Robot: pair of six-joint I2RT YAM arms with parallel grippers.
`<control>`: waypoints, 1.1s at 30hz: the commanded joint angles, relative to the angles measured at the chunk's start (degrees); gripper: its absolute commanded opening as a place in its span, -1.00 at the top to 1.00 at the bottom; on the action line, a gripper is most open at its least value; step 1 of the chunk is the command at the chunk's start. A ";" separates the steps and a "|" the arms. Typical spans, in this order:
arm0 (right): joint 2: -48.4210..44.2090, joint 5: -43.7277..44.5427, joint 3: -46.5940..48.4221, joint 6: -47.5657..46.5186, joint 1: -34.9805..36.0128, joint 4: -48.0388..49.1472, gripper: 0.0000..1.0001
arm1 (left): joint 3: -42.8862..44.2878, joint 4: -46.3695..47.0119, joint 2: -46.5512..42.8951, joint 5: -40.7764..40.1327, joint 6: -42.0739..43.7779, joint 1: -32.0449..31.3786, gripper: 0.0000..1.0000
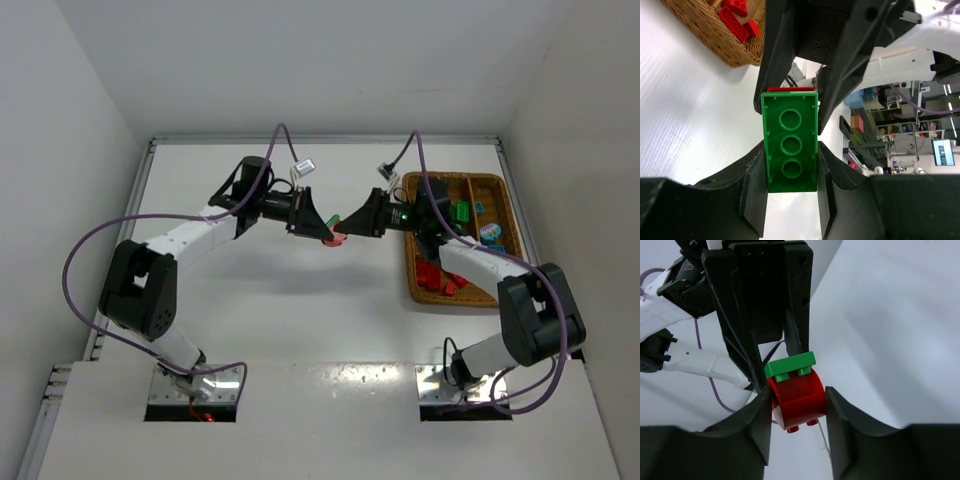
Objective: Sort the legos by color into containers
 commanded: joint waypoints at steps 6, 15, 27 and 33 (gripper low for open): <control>-0.83 -0.93 -0.01 1.48 0.95 4.16 0.82 | 1.89 2.23 -2.84 0.29 1.63 -0.33 0.45; -4.70 0.48 -0.62 -2.83 0.95 -3.59 0.88 | 1.89 1.17 -2.40 0.28 2.16 1.42 -0.29; -4.18 0.48 -1.67 -2.83 0.42 -3.60 0.88 | 0.84 1.17 -3.01 2.48 2.69 2.65 0.09; -4.18 1.01 -1.67 -2.83 -0.11 -3.59 0.88 | -0.75 -0.24 -3.01 4.59 4.27 2.65 -0.22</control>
